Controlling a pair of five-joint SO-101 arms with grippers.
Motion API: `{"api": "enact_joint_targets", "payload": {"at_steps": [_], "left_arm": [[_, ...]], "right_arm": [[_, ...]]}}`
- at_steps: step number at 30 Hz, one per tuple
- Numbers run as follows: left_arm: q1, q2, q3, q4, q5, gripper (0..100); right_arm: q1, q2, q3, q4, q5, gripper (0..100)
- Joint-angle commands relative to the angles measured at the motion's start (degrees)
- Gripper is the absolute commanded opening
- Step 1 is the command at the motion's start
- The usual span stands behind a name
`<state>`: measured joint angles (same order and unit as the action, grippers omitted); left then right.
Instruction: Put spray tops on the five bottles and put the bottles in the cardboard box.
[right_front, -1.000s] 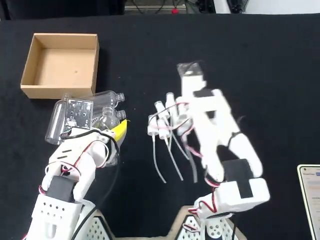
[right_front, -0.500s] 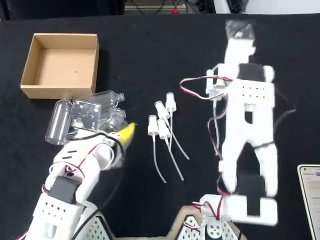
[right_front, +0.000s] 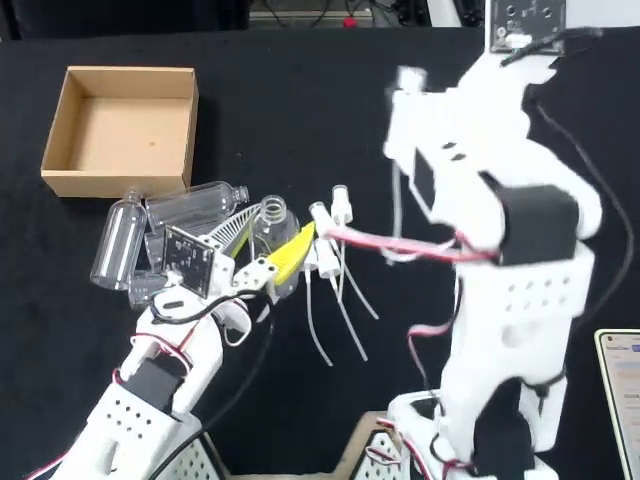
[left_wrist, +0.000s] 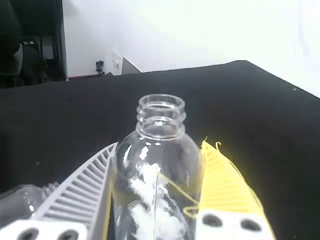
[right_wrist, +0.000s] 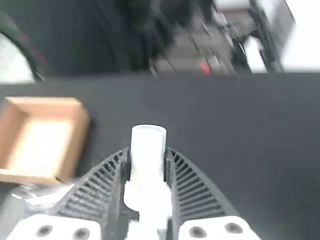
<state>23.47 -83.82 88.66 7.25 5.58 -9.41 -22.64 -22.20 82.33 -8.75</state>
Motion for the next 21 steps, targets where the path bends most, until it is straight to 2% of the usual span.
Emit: {"api": "enact_joint_targets", "payload": {"at_steps": [1, 6, 10, 16, 21], "left_arm": [[0.4, -0.9, 2.1, -3.2, 0.0, 16], [0.6, -0.9, 3.5, -3.1, 0.0, 16], [0.3, -0.9, 3.4, -3.2, 0.0, 16], [0.4, -0.9, 3.4, -3.2, 0.0, 16], [0.4, -0.9, 3.4, -3.2, 0.0, 16]], "right_arm": [[-7.1, -2.8, -4.9, -6.1, -0.8, 2.8], [-15.1, -2.2, -2.5, -17.7, -0.4, 2.8], [-17.9, -2.0, 4.5, -26.3, -0.4, 2.9], [-18.6, -2.2, 14.3, -35.8, -0.3, 2.6], [-19.3, -4.4, 19.6, -38.2, -0.4, 2.6]]}}
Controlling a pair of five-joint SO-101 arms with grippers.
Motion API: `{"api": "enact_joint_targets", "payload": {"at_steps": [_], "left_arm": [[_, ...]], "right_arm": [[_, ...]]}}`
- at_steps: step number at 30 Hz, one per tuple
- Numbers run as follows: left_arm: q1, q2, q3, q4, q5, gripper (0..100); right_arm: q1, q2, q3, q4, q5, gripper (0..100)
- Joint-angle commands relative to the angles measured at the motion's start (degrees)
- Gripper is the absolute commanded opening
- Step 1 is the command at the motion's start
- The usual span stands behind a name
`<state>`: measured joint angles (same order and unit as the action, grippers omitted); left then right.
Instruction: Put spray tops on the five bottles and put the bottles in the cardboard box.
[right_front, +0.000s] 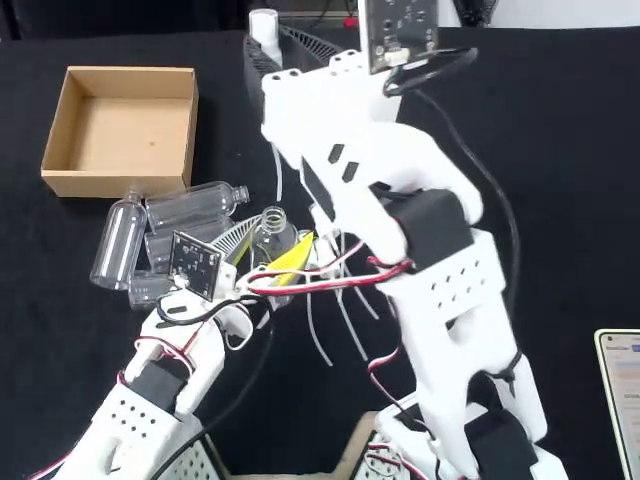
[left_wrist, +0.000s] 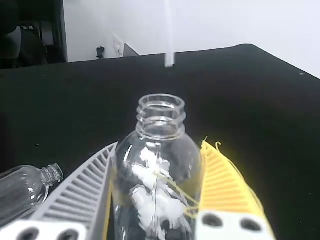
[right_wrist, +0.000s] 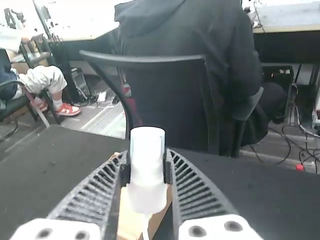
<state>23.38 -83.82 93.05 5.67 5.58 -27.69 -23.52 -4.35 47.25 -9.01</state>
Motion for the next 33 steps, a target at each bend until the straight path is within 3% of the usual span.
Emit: {"api": "enact_joint_targets", "payload": {"at_steps": [1, 9, 20, 30, 33], "left_arm": [[0.5, -0.9, -1.0, -1.6, 0.0, 16], [0.7, -0.9, -0.9, -1.6, 0.0, 16], [0.5, -0.9, -0.7, -1.6, 0.0, 16], [0.5, -0.9, -0.7, -1.6, 0.0, 16], [0.5, -0.9, -0.4, -1.5, 0.0, 16]], "right_arm": [[-1.3, -4.8, 3.1, -4.1, -0.1, 2.6], [-1.6, -15.3, 21.6, -12.9, -0.1, 2.5], [-2.5, -26.7, 35.8, -12.9, -0.1, 2.5], [-2.5, -30.9, 38.9, -2.5, 0.2, 2.8], [-2.5, -31.3, 40.1, -1.6, 4.1, 2.8]]}}
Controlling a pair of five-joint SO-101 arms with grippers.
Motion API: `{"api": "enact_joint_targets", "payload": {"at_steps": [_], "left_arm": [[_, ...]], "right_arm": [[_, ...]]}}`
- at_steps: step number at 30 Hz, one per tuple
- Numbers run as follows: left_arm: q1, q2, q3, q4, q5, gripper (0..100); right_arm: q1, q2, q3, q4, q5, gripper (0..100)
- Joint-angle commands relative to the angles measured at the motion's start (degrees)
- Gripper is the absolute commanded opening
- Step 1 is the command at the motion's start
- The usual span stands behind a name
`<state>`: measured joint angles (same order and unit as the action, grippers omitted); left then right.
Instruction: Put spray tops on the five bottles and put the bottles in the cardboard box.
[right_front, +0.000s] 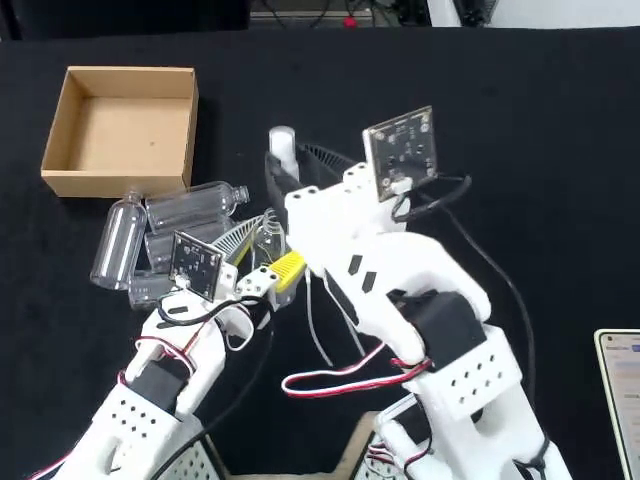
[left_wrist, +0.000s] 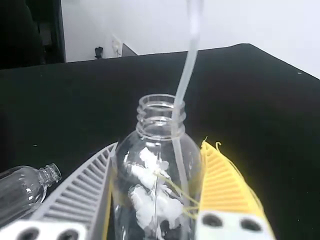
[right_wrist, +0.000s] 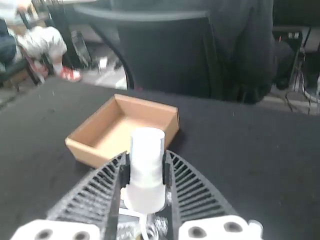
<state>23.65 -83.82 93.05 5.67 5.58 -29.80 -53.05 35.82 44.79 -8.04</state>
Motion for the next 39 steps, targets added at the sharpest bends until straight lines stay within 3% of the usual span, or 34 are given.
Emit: {"api": "enact_joint_targets", "payload": {"at_steps": [1, 31, 39], "left_arm": [[0.2, -0.9, -0.5, -1.5, 0.0, 16], [0.3, -0.9, -0.5, -1.4, 0.0, 16], [0.7, -0.9, -0.6, -1.4, 0.1, 16]], "right_arm": [[-0.4, -1.7, 0.2, 1.3, 4.4, 2.8], [-0.4, -2.3, 6.7, 6.5, 6.1, 2.5], [-4.5, -13.1, 14.8, 2.5, 14.4, 2.9]]}}
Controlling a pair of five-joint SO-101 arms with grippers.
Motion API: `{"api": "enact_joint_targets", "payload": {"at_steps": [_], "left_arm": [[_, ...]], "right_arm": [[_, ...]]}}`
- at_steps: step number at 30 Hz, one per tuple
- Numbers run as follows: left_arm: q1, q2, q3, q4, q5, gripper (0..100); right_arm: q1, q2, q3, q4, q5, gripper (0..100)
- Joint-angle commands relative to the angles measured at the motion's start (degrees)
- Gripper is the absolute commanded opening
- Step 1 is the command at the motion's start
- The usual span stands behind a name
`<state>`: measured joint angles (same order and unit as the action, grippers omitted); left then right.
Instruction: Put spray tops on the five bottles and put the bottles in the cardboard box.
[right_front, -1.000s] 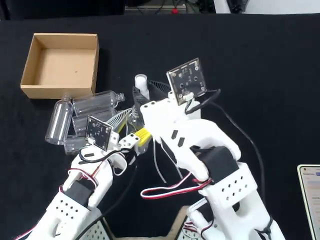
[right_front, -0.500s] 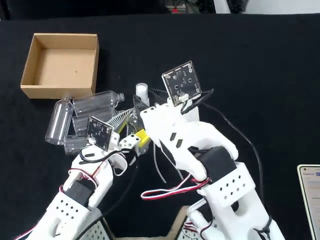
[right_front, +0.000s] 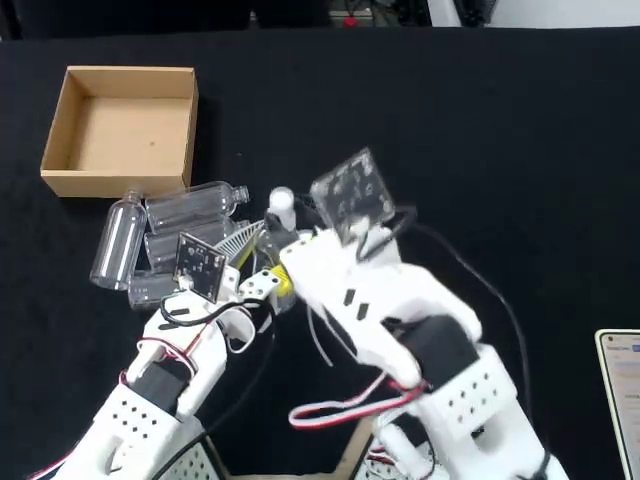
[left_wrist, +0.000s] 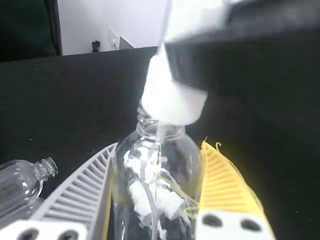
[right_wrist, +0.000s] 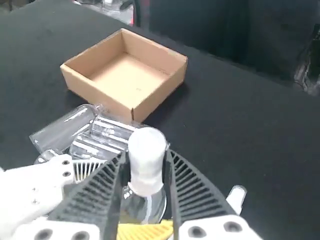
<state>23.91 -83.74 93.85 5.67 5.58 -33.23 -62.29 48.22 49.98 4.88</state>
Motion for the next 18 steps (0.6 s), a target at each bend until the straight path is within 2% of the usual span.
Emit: {"api": "enact_joint_targets", "payload": {"at_steps": [1, 5, 11, 18], "left_arm": [[0.5, -1.0, -1.4, -1.4, 0.1, 16], [0.8, -1.0, -1.2, -1.2, 0.1, 16], [0.3, -1.0, -1.2, -1.4, 0.0, 16], [0.2, -1.1, -1.9, -1.6, 0.0, 16]], "right_arm": [[-1.1, -4.8, 3.6, -3.9, 1.6, 2.9], [-1.1, -4.9, 5.3, -6.9, 1.4, 4.6], [-1.0, 1.1, -0.3, -4.3, 1.4, 16.8], [-0.7, 2.8, -9.7, 2.4, 1.8, 17.0]]}}
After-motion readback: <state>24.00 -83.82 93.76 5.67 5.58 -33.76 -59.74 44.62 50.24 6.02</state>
